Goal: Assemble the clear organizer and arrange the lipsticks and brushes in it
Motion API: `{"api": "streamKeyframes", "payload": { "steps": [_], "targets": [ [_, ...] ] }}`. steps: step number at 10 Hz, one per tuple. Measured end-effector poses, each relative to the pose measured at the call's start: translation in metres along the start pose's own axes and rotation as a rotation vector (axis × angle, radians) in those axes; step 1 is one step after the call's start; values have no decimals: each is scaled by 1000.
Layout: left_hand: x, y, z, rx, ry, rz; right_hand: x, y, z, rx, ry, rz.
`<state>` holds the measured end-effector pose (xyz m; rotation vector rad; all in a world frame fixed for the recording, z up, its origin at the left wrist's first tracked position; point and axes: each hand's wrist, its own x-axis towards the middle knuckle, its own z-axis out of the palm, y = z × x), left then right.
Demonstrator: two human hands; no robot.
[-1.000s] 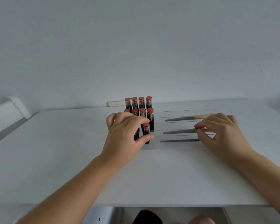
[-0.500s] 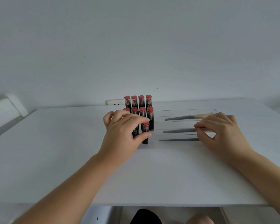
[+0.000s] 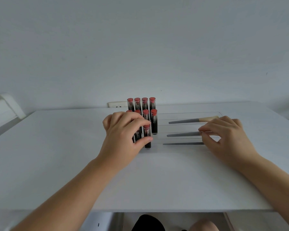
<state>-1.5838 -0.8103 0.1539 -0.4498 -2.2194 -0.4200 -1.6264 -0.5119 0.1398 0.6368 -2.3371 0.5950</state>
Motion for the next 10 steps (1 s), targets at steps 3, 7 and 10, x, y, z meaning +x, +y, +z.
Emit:
{"api": "streamKeyframes", "payload": {
  "steps": [3,7,10],
  "targets": [
    [-3,-2,-1,-4,-37,-14,0,-1,-1,4,-4,8],
    [-6,1,-4,-5,-17,-28,0,-1,-1,-6,8,-3],
    [-7,-2,0,-110,281,-247,0,0,0,-20,127,66]
  ]
}}
